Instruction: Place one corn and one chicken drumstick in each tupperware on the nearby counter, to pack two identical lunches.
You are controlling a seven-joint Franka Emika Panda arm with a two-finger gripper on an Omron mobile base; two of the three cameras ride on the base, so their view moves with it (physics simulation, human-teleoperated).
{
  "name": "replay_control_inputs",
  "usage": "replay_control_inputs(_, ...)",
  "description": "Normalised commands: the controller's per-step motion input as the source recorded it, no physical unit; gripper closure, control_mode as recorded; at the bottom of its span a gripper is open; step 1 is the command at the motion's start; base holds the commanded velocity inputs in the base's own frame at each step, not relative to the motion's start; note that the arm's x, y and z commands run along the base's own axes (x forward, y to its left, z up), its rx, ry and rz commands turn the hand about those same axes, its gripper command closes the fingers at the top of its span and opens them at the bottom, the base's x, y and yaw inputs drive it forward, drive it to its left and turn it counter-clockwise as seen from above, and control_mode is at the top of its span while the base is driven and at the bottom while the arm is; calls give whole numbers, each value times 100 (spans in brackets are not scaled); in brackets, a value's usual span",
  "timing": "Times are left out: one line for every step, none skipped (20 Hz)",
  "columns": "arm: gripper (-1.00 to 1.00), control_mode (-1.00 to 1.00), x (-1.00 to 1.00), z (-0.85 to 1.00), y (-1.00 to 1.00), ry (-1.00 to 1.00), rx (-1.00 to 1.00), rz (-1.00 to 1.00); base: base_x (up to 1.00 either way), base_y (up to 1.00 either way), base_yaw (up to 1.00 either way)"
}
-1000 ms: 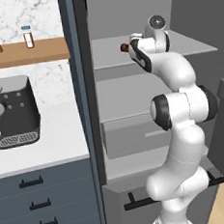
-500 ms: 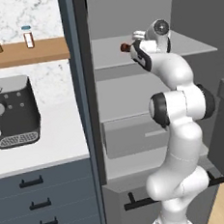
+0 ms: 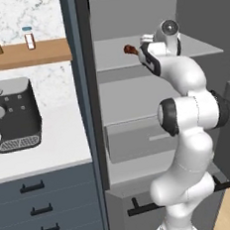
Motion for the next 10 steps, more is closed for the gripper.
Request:
replay_control_inputs(100, -100, -100, 0, 0, 17, 0, 0, 0, 0, 0)
replay_control_inputs(100, -100, -100, 3, 0, 21, 0, 0, 0, 0, 0)
replay_control_inputs(100, -100, -100, 22, 0, 28, 0, 0, 0, 0, 0)
replay_control_inputs(100, -100, -100, 48, 0, 36, 0, 0, 0, 0, 0)
replay_control_inputs(100, -100, -88, 79, 0, 42, 0, 0, 0, 0, 0)
replay_control_inputs(100, -100, -86, 91, 0, 43, 0, 0, 0, 0, 0)
replay_control_inputs(100, -100, -100, 83, 0, 41, 0, 0, 0, 0, 0)
replay_control_inputs(100, -100, -100, 66, 1, 46, 0, 0, 0, 0, 0)
replay_control_inputs(100, -100, -100, 33, 13, 46, 0, 0, 0, 0, 0)
replay_control_inputs(100, -100, -100, 0, 22, 42, -2, 0, 0, 0, 0)
